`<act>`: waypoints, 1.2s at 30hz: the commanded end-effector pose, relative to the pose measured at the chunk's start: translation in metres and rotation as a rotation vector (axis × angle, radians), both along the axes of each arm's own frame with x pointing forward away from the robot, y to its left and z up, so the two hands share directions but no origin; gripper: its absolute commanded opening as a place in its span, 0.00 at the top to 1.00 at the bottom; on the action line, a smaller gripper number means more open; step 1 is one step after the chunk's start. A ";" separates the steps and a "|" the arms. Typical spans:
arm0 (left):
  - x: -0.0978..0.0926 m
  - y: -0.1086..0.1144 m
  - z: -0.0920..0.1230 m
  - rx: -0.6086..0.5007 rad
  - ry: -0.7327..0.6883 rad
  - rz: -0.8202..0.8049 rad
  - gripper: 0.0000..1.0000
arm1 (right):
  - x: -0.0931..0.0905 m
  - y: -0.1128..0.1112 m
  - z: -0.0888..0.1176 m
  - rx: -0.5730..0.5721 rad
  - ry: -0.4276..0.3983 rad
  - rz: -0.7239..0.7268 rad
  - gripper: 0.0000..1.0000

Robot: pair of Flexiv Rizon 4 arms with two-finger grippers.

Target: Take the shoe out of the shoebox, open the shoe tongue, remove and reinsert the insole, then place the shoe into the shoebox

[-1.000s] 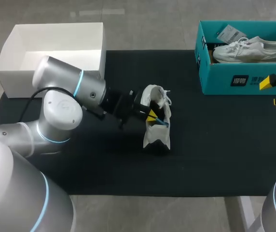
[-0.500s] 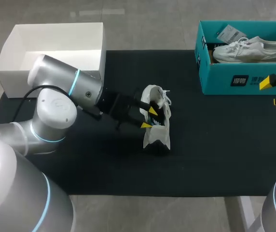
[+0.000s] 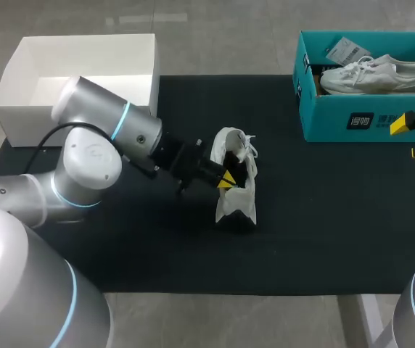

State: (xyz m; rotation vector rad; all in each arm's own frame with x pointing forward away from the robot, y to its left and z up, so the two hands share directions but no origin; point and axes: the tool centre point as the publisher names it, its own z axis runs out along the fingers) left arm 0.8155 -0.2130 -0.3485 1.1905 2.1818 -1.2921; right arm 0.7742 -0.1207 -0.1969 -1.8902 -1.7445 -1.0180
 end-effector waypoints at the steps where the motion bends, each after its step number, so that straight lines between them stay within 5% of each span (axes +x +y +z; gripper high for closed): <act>1: 0.001 0.000 -0.001 0.028 0.006 -0.009 1.00 | 0.000 0.000 0.000 -0.002 0.001 -0.001 0.00; 8: -0.005 -0.006 -0.016 0.062 0.038 -0.035 1.00 | 0.000 0.000 0.000 -0.002 0.001 -0.001 0.00; 12: -0.007 -0.004 -0.006 0.043 0.046 -0.031 1.00 | 0.000 0.000 0.000 -0.002 0.001 -0.001 0.00; 14: -0.006 -0.001 0.004 0.037 0.044 -0.027 0.57 | 0.000 0.000 0.000 -0.002 0.001 -0.001 0.00; 15: -0.006 0.000 0.008 0.035 0.043 -0.028 0.53 | 0.000 0.000 0.000 -0.002 0.001 -0.001 0.00; 18: -0.004 0.001 0.023 0.035 0.038 -0.035 0.00 | 0.000 0.000 0.000 -0.002 0.001 -0.001 0.00; 27: 0.005 -0.006 0.068 0.045 0.047 -0.170 0.00 | 0.000 0.000 0.000 -0.002 0.001 -0.001 0.00; 28: 0.007 -0.007 0.072 0.088 0.034 -0.202 0.21 | 0.000 0.000 0.000 -0.002 0.001 -0.001 0.00; 30: 0.011 -0.009 0.077 0.168 0.001 -0.259 0.91 | 0.000 0.000 0.000 -0.002 0.001 -0.001 0.00; 31: 0.012 -0.010 0.079 0.221 -0.017 -0.294 1.00 | 0.000 0.000 0.000 -0.002 0.001 -0.001 0.00; 36: 0.012 -0.010 0.085 0.517 -0.132 -0.449 1.00 | 0.000 0.000 0.000 -0.002 0.001 -0.001 0.00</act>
